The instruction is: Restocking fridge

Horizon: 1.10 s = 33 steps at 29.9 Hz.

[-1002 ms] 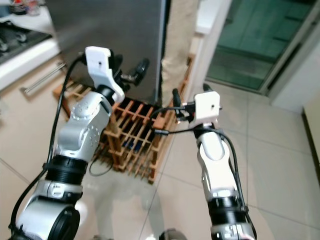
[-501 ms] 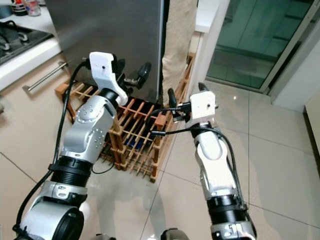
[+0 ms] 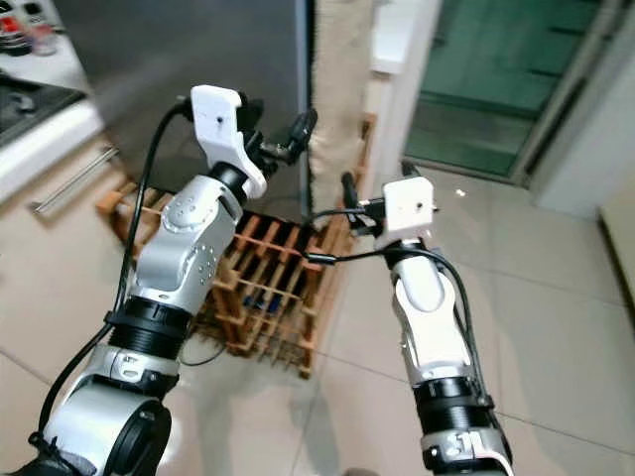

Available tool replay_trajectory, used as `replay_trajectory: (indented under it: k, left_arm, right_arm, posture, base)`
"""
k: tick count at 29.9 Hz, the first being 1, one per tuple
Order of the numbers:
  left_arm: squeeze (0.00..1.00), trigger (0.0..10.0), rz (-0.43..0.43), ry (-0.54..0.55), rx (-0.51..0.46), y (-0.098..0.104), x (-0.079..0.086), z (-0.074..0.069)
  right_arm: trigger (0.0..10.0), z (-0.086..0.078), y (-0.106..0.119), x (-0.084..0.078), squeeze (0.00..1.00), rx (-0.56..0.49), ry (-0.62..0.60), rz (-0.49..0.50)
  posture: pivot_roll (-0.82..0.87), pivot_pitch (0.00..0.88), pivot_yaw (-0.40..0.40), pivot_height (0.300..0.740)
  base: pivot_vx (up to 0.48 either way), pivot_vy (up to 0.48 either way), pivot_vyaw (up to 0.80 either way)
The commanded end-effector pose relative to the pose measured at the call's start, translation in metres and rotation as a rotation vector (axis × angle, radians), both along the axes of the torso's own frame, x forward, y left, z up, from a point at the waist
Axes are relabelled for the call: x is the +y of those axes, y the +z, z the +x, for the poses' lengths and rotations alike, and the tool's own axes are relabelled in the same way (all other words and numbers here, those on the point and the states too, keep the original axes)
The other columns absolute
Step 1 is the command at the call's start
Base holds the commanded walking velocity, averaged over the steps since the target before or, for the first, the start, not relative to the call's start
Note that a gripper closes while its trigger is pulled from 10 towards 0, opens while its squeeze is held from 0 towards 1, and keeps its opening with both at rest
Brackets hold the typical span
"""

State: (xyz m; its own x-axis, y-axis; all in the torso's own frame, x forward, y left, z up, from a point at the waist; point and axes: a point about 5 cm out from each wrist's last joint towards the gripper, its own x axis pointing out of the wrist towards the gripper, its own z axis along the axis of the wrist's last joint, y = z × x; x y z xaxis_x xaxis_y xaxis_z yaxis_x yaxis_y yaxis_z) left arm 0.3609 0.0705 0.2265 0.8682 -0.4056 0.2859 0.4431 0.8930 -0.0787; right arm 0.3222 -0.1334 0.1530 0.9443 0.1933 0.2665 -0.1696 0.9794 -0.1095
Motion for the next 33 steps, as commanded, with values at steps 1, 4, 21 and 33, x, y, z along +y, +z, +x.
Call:
replay_trajectory:
  k: [1,4,21,33]
  left_arm:
    - [0.00,10.0,-0.005,0.000,-0.020,0.007,0.001,0.002]
    - [0.00,10.0,-0.011,0.004,-0.025,0.008,0.004,0.003]
    - [0.00,10.0,-0.024,-0.014,-0.039,0.010,0.002,0.005]
    - [0.00,10.0,-0.022,-0.018,-0.063,0.015,0.002,0.006]
  right_arm:
    - [10.0,0.001,0.003,0.005,0.00,-0.024,0.014,0.000]
    - [10.0,0.003,0.004,0.006,0.00,-0.027,0.012,0.004]
    - [10.0,0.010,0.005,0.005,0.00,-0.030,0.017,-0.012]
    - [10.0,0.011,0.006,0.006,0.00,-0.041,0.027,-0.013]
  posture:
    - [-0.08,0.000,0.027,0.727]
    - [-0.08,0.000,0.030,0.727]
    - [-0.08,0.000,0.011,0.727]
    - [-0.08,0.000,0.009,0.727]
  base:
    - [0.247,0.000,0.00]
    - [0.000,0.000,0.00]
    - [0.000,0.000,-0.19]
    - [0.000,0.000,-0.79]
